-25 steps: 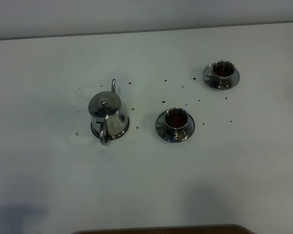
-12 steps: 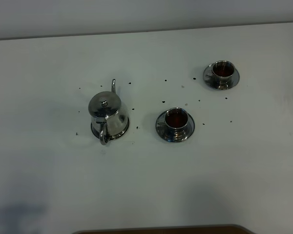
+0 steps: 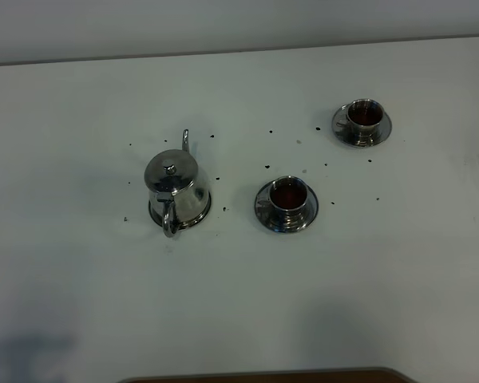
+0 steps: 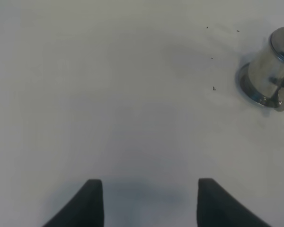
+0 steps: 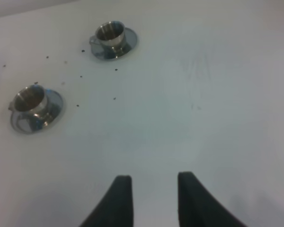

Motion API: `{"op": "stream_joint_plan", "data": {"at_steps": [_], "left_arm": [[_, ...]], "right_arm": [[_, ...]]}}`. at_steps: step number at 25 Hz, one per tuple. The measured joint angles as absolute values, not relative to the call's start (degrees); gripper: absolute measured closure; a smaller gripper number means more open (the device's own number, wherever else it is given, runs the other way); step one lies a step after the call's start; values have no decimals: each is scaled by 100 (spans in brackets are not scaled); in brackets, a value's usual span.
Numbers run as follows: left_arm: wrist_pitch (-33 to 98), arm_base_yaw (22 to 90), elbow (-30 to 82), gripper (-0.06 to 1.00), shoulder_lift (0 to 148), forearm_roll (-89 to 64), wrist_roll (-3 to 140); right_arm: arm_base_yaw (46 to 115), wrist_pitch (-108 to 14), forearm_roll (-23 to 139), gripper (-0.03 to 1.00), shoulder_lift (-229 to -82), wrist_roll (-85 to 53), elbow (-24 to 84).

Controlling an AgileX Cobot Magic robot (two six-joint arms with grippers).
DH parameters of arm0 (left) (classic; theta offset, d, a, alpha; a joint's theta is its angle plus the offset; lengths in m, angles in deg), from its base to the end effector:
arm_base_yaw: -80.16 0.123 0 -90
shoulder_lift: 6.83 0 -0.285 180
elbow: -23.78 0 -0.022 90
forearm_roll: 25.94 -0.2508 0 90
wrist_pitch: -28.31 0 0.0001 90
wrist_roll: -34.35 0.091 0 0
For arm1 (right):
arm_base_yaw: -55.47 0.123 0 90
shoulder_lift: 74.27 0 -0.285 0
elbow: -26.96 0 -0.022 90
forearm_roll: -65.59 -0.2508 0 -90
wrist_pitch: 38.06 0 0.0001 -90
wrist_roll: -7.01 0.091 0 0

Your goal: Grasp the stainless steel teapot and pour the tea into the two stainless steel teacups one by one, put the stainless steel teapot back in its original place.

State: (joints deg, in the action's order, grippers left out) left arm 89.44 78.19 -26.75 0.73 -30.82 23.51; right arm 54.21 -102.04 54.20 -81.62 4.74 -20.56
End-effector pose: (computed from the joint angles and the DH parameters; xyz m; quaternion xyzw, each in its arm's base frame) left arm -0.0018 0.0068 0.2675 -0.0678 0.8592 -0.0141 0.5070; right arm -0.0111 0.0164 0.2791 -0.0154 0.8566 0.0833 0.5090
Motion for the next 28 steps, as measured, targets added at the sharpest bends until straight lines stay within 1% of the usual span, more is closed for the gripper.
{"op": "stream_joint_plan", "data": {"at_steps": [6,11,28], "left_arm": [[8944,7808,-2675,45,73,-3093,2351],[8944,7660,-2675,45,73,-3099,2361],[8944,7656,-2675,45,73,-3099,2361]], "right_arm": [[5421,-10204,5420,73,-8162,474,-2056],[5421,-10204,5420,73,-8162,474,-2056],[5421,-10204,5420,73,-8162,474,-2056]]}}
